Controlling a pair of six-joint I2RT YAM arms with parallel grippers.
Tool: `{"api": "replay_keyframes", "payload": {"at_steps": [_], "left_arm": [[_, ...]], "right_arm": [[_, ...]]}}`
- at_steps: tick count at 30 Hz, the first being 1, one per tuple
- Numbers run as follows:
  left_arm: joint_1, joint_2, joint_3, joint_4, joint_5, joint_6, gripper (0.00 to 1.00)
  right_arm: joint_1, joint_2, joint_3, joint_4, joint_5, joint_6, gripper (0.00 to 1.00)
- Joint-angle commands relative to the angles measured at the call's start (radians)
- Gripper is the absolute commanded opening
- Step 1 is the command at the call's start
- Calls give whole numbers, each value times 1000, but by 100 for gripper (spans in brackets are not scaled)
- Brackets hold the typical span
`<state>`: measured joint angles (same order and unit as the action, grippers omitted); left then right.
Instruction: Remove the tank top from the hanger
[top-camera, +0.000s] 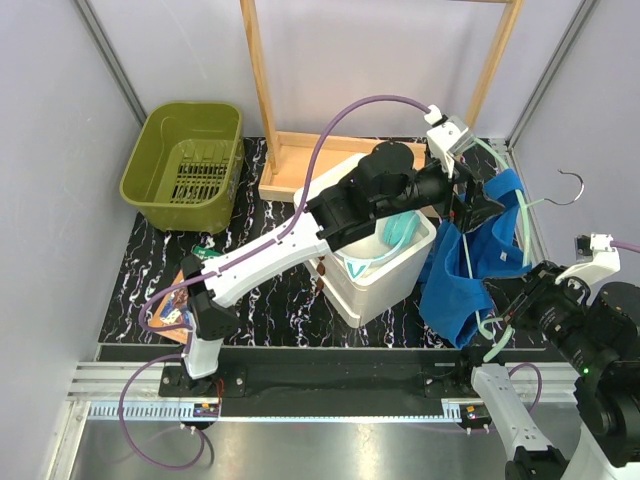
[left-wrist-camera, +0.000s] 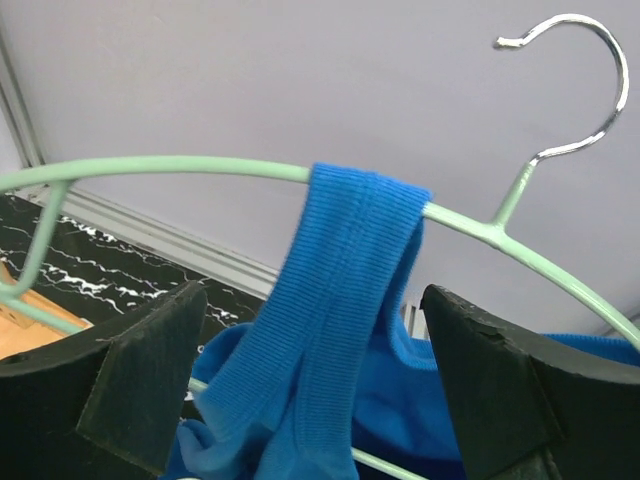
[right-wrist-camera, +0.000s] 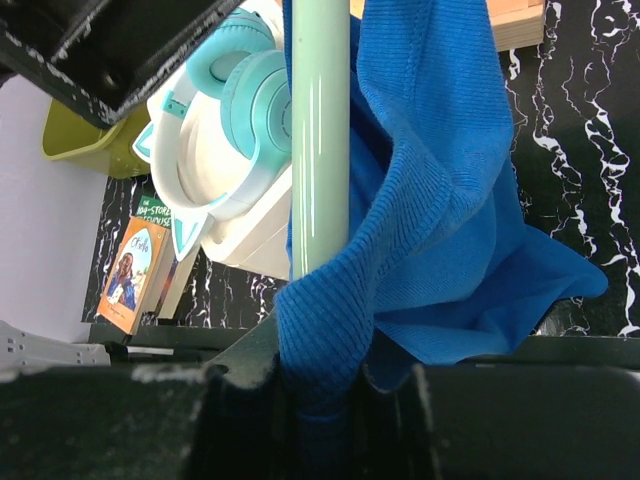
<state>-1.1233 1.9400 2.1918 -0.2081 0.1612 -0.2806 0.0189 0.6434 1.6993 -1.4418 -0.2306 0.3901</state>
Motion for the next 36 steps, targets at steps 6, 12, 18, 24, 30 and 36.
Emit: {"api": "replay_keyframes", "payload": {"at_steps": [6, 12, 18, 24, 30, 36], "left_arm": [[-13, 23, 58, 78, -87, 18, 56], [-12, 99, 161, 110, -129, -6, 14], [-13, 97, 177, 134, -216, -32, 0], [-7, 66, 190, 240, -415, -31, 0], [3, 120, 267, 302, -592, -60, 0], [52, 134, 258, 262, -631, -118, 0]], "right_arm": [[1, -8, 37, -80, -44, 9, 0], [0, -36, 43, -134, -49, 16, 0], [1, -73, 33, -175, -30, 21, 0], [1, -197, -55, -190, -32, 46, 0], [1, -292, -104, -190, -99, 41, 0], [0, -358, -56, -187, -96, 20, 0]]}}
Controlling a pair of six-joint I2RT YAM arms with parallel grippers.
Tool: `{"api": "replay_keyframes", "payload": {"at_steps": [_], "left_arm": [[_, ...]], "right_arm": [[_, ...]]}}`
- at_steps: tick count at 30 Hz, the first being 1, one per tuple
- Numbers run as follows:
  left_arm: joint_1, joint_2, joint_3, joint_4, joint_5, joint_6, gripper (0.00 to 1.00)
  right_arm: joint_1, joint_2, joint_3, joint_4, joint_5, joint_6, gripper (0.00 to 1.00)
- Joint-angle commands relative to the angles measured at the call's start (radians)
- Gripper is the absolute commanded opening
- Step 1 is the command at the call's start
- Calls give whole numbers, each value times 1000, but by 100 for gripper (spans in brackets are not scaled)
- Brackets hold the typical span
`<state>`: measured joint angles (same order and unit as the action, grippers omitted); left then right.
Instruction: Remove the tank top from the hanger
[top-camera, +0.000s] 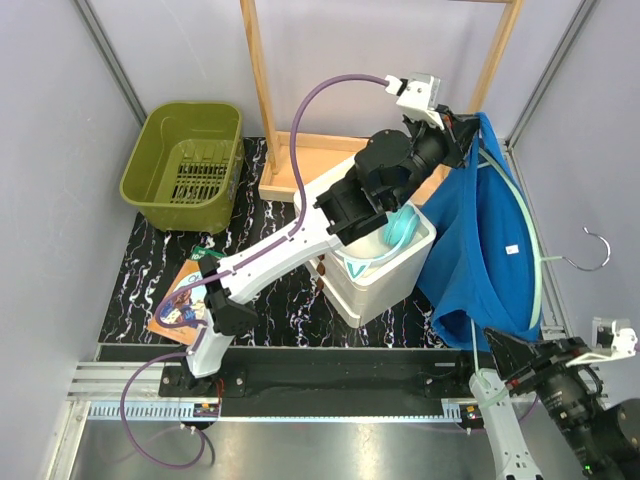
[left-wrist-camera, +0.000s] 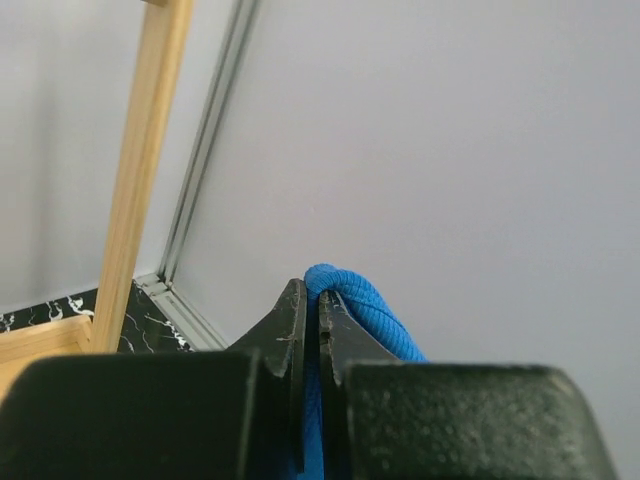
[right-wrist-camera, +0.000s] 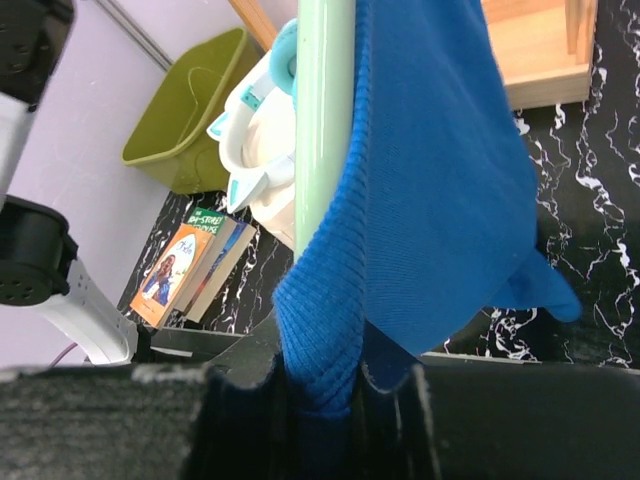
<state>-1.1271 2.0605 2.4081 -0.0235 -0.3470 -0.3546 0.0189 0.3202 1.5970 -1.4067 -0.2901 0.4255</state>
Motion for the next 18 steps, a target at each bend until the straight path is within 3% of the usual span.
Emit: {"api": "replay_keyframes", "payload": {"at_steps": [1, 5, 14, 18], "left_arm": [[64, 13, 36, 65, -118, -76, 0], [73, 1, -29, 59, -61, -122, 0], [73, 33, 11, 4, -21, -167, 0], [73, 35, 6, -7, 90, -190, 0]], "right_arm": [[0, -39, 70, -224, -28, -19, 0], [1, -27, 152, -218, 81, -42, 0], [4, -53, 188, -224, 180, -47, 0], [6, 3, 192, -204, 261, -48, 0]]}}
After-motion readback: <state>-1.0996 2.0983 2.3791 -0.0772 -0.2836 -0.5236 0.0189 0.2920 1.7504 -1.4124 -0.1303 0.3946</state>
